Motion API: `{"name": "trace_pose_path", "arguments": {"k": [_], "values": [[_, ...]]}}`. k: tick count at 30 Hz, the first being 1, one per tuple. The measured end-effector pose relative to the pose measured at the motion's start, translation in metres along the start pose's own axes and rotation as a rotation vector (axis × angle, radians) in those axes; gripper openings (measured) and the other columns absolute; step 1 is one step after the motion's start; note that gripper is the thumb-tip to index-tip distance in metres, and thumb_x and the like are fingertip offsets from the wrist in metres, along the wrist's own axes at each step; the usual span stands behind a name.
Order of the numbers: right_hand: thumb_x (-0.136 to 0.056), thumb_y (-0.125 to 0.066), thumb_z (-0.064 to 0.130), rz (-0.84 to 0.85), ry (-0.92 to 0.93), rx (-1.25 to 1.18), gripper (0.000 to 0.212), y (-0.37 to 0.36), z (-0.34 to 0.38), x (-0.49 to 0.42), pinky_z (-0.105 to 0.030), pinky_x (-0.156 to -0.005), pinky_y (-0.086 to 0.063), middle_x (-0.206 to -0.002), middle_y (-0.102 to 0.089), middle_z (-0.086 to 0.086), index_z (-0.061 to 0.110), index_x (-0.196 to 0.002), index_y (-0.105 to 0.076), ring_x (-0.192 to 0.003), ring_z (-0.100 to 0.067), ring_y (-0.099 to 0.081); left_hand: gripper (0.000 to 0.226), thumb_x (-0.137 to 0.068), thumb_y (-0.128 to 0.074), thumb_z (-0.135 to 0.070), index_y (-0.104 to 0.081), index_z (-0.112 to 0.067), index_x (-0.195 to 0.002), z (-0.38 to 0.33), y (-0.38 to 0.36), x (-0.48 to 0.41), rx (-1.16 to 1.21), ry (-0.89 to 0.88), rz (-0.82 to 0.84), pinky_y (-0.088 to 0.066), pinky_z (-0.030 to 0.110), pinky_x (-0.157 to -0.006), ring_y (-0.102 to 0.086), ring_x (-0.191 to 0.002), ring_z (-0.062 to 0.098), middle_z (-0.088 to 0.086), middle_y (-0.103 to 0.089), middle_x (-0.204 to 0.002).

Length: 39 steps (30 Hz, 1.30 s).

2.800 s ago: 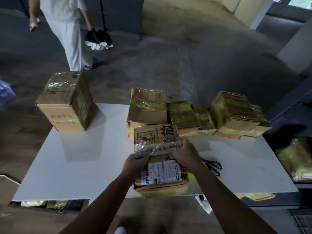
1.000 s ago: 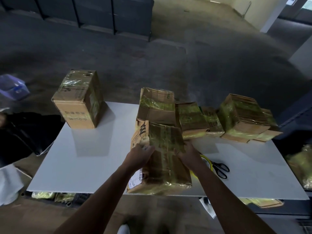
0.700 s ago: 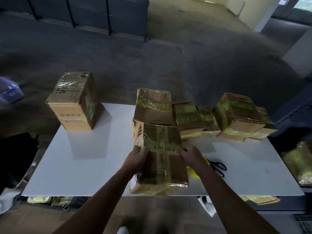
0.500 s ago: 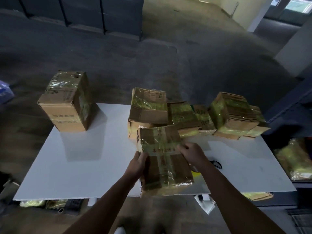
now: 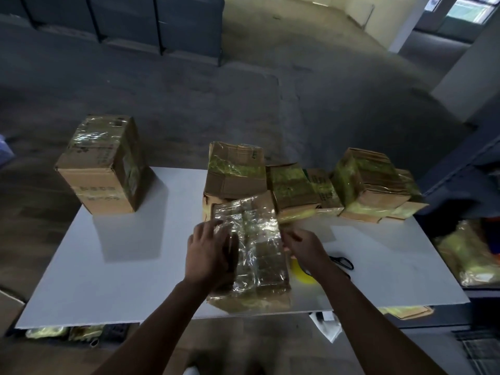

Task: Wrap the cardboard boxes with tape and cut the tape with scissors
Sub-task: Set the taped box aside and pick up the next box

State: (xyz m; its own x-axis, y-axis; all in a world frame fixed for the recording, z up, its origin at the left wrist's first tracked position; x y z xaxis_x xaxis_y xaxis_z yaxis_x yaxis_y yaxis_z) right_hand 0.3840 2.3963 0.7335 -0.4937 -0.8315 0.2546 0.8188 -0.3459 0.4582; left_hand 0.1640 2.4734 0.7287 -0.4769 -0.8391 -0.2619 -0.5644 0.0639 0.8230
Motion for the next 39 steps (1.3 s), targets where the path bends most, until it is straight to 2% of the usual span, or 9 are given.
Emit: {"name": "trace_pose_path", "arguments": {"k": [4, 9, 11, 14, 18, 24, 27, 36, 39], "values": [[-0.090, -0.061, 0.042, 0.067, -0.043, 0.147, 0.042, -0.017, -0.004, -0.003, -0.026, -0.081, -0.042, -0.115, -0.062, 0.000, 0.020, -0.126, -0.056, -0.101, -0.014, -0.057, 0.009, -0.085, -0.057, -0.019, -0.065, -0.014, -0.086, -0.008, 0.008, 0.001, -0.114, 0.104, 0.035, -0.044, 0.037, -0.067, -0.056, -0.087, 0.032, 0.009, -0.063, -0.094], [-0.076, -0.056, 0.074, 0.241, -0.249, 0.364, 0.103, -0.033, -0.028, 0.000, -0.029, -0.087, -0.035, -0.154, -0.031, -0.006, 0.019, -0.153, -0.016, -0.134, -0.029, -0.039, 0.042, -0.101, -0.031, -0.039, -0.048, -0.010, -0.126, -0.008, 0.017, -0.013, -0.284, 0.153, 0.341, -0.051, 0.041, -0.077, -0.060, -0.097, 0.036, 0.018, -0.053, -0.117], [-0.075, -0.059, 0.074, 0.236, -0.325, 0.255, 0.096, -0.043, -0.033, 0.003, -0.028, -0.079, -0.047, -0.150, -0.038, -0.009, 0.018, -0.147, -0.030, -0.119, -0.026, -0.053, 0.056, -0.100, -0.027, -0.050, -0.031, -0.016, -0.146, 0.000, 0.020, -0.015, -0.138, 0.241, 0.484, -0.048, 0.040, -0.086, -0.057, -0.109, 0.036, 0.021, -0.047, -0.133], [-0.076, -0.065, 0.065, 0.158, -0.266, 0.140, 0.042, -0.052, -0.029, 0.002, -0.025, -0.062, -0.048, -0.111, -0.068, -0.009, 0.026, -0.092, -0.064, -0.079, -0.013, -0.063, 0.099, -0.085, -0.030, -0.077, -0.012, -0.007, -0.152, 0.011, 0.023, -0.014, 0.171, 0.448, 0.618, -0.041, 0.037, -0.097, -0.049, -0.127, 0.032, 0.017, -0.042, -0.147], [-0.082, -0.066, 0.056, 0.138, -0.186, 0.217, 0.048, -0.048, -0.028, -0.002, -0.032, -0.064, -0.039, -0.082, -0.061, -0.015, 0.008, -0.080, -0.059, -0.076, -0.025, -0.061, 0.086, -0.086, -0.042, -0.070, -0.033, -0.010, -0.147, 0.026, 0.026, -0.016, 0.288, 0.490, 0.581, -0.038, 0.032, -0.088, -0.049, -0.127, 0.027, 0.012, -0.041, -0.149], [-0.077, -0.065, 0.064, 0.091, -0.256, 0.294, 0.083, -0.041, -0.016, -0.003, -0.032, -0.082, -0.041, -0.126, -0.051, -0.009, 0.007, -0.134, -0.044, -0.107, -0.023, -0.052, 0.042, -0.090, -0.043, -0.056, -0.062, -0.019, -0.096, 0.038, 0.012, -0.009, 0.621, 0.557, 0.560, -0.048, 0.039, -0.083, -0.058, -0.092, 0.013, 0.001, -0.062, -0.106], [-0.076, -0.060, 0.071, 0.089, -0.283, 0.319, 0.102, -0.042, -0.005, -0.004, -0.035, -0.088, -0.039, -0.150, -0.035, -0.014, 0.007, -0.147, -0.025, -0.129, -0.031, -0.043, 0.040, -0.096, -0.039, -0.048, -0.065, -0.018, -0.103, 0.037, 0.002, -0.005, 0.686, 0.603, 0.573, -0.048, 0.036, -0.081, -0.059, -0.097, 0.016, 0.000, -0.063, -0.108], [-0.071, -0.067, 0.051, -0.048, -0.325, 0.509, 0.095, -0.066, 0.023, -0.010, -0.044, -0.093, -0.048, -0.142, -0.043, -0.016, 0.004, -0.144, -0.028, -0.123, -0.035, -0.049, 0.042, -0.101, -0.032, -0.035, -0.058, -0.011, -0.078, 0.039, -0.013, -0.002, 0.758, 0.627, 0.615, -0.045, 0.028, -0.065, -0.060, -0.066, 0.012, 0.000, -0.063, -0.071], [-0.072, -0.066, 0.052, -0.041, -0.342, 0.546, 0.100, -0.071, 0.028, -0.014, -0.041, -0.091, -0.049, -0.142, -0.043, -0.018, 0.002, -0.147, -0.022, -0.123, -0.034, -0.049, 0.047, -0.102, -0.030, -0.035, -0.063, -0.007, -0.084, 0.041, -0.015, -0.003, 0.747, 0.620, 0.609, -0.045, 0.026, -0.065, -0.062, -0.073, 0.016, 0.005, -0.067, -0.081]]}}
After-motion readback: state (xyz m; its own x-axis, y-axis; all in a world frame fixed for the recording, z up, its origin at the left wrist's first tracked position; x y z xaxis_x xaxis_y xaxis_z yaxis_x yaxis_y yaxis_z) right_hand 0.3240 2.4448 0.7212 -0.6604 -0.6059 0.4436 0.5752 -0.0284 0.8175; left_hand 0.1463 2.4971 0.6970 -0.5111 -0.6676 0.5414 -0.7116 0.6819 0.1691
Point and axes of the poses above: each hand's wrist, its own x-axis away from the middle knuckle, its own y-axis out of the back of the hand, z = x × y, the point moved 3 cm from there along -x, towards the middle knuckle
